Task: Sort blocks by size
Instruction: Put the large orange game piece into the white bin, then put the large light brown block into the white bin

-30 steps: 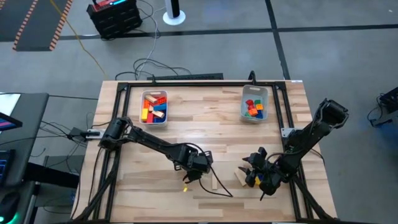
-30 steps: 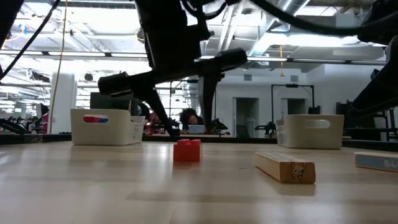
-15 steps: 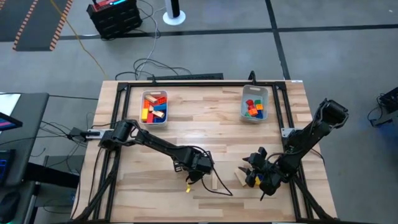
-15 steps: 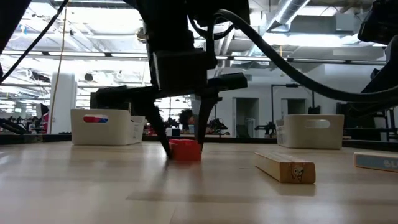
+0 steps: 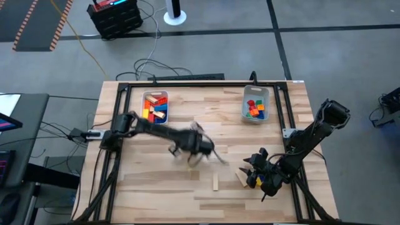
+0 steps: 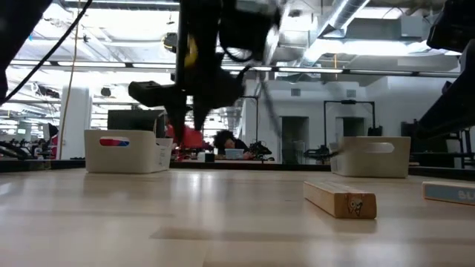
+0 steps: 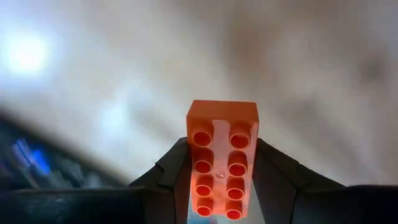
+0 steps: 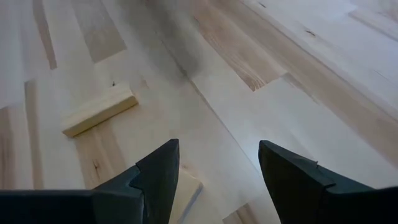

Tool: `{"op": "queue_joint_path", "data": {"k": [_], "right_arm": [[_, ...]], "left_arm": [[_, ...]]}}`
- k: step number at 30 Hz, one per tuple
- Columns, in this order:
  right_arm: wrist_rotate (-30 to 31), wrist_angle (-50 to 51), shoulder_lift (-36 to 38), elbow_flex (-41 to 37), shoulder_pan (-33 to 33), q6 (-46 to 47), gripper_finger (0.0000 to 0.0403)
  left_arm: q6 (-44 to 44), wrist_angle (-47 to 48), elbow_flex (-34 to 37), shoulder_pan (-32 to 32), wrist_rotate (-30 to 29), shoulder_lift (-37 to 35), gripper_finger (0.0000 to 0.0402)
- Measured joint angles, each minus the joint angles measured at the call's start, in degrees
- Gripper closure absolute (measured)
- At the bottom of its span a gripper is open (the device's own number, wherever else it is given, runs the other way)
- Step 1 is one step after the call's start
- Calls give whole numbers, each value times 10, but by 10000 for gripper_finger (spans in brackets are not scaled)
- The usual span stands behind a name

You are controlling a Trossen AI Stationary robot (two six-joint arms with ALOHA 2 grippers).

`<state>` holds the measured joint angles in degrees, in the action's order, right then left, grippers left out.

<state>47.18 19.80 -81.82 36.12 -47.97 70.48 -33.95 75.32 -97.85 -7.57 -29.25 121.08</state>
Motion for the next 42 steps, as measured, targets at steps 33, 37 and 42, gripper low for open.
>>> {"op": "queue_joint_path", "data": {"k": [33,37,42], "right_arm": [[8,-6,0,0,1,-7,154],[8,-17,0,0,1,-17,154],[6,-108,0,0,1,-105,154]], "left_arm": [[249,-237,274,305,19,-337,66],[267,-266,279,213,89,-332,81],[286,-330,293,92,120,-306,87]]}}
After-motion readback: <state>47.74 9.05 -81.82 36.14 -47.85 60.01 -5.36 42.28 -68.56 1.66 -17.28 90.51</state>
